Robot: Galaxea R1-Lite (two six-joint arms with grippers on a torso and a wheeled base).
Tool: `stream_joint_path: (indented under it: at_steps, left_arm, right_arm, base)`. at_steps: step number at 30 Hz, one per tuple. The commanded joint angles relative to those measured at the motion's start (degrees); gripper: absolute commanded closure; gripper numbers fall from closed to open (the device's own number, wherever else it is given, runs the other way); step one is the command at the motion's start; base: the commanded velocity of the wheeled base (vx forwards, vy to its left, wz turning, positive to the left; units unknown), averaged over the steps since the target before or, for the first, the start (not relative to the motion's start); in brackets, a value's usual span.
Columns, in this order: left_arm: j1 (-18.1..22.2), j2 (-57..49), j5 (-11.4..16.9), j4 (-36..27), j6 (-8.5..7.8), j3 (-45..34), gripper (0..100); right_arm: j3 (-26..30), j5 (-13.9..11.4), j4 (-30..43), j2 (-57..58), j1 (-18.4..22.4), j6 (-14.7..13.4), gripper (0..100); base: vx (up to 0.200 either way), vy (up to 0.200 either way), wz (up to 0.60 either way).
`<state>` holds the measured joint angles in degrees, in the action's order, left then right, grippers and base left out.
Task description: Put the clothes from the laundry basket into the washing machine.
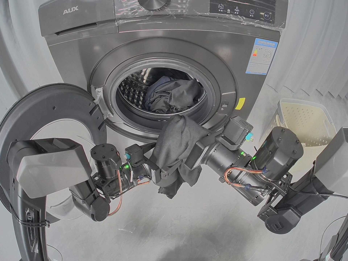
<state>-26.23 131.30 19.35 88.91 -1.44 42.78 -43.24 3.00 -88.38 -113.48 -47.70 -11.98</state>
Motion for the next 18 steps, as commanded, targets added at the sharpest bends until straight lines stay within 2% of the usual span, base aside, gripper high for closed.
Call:
stream_joint_path:
  at_steps: [1,4,7,9,14,15,16,18]
  left_arm:
    - [-0.31,2.38,-0.01,0.04,0.12,1.17,0]
    - [-0.48,4.13,-0.01,0.04,0.30,2.93,0]
    - [-0.57,4.66,-0.01,0.04,1.70,5.48,0]
    - [-0.57,4.84,-0.10,-0.05,2.05,6.44,0]
    - [-0.57,5.89,-0.71,-0.05,2.05,8.29,0]
    - [-0.57,5.89,-0.71,-0.05,2.05,8.29,100]
    - [-0.48,6.33,-1.94,0.04,2.23,8.90,100]
    - [-0.31,6.42,-2.30,0.04,2.23,8.99,100]
  right_arm:
    - [0.00,-0.10,-0.04,0.54,-0.64,0.12,100]
    - [0.09,-0.10,0.05,0.81,-1.43,0.12,100]
    - [0.79,-0.10,0.05,0.81,-1.87,0.12,100]
    - [0.88,-0.10,0.05,0.72,-1.87,0.03,100]
    - [0.79,-0.10,-0.04,0.72,-1.87,0.03,100]
    - [0.79,-0.10,-0.04,0.72,-1.87,0.03,100]
    - [0.88,-0.10,-0.04,0.72,-1.78,-0.06,100]
    - [0.88,-0.10,-0.04,0.81,-1.78,-0.06,100]
  base:
    - [0.000,0.000,0.00]
    - [0.000,0.000,0.00]
    - [0.000,0.000,0.00]
    - [0.000,0.000,0.00]
    - [0.000,0.000,0.00]
    - [0.000,0.000,0.00]
    - [0.000,0.000,0.00]
    - [0.000,0.000,0.00]
